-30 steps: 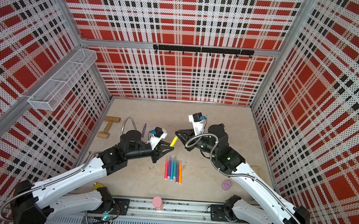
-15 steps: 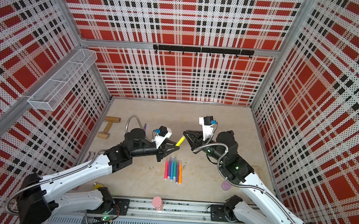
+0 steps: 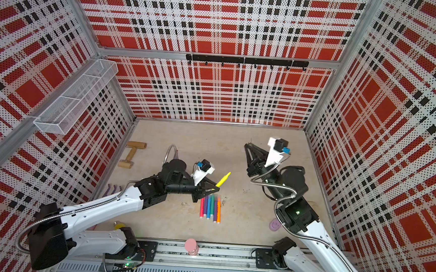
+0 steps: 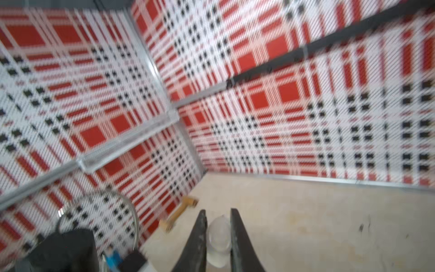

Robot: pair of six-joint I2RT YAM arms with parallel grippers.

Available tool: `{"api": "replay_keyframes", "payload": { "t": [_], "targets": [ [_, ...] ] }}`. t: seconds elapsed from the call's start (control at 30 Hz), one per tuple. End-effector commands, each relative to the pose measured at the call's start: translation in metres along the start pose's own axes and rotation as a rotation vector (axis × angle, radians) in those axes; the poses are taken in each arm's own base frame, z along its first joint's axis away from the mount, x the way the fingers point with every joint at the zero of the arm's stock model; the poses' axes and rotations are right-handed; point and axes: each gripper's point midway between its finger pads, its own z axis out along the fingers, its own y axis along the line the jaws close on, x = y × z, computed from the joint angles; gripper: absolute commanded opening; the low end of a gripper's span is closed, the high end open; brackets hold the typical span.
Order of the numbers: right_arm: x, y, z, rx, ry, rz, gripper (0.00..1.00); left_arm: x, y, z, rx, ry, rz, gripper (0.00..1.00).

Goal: Remove pen caps from pens
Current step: Open the pen cap on the pen, then place the pen cap at the top-right of the table.

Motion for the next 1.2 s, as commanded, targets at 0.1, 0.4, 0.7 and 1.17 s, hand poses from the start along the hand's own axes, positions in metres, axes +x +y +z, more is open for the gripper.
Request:
{"api": "replay_keyframes", "payload": {
  "t": [0.1,0.4,0.7,1.17],
  "targets": [
    [-0.072,0.004,-0.012,0.044,-0.264,-0.039,0.00,0.024,-0.005,0.003,0.008,0.087,-0.068,0.00],
    [0.052,-0.124,0.031,0.640,0.500,-0.453,0.00,-0.017,0.031,-0.038,-0.171,-0.083,-0.079,0.00],
    [0.223,-0.245,0.032,0.820,1.146,-0.520,0.00,-0.039,0.054,-0.080,-0.297,-0.206,-0.118,0.00],
    [0.329,-0.311,0.031,0.729,1.288,-0.321,0.04,-0.043,0.059,-0.093,-0.345,-0.228,-0.094,0.00]
  ]
}}
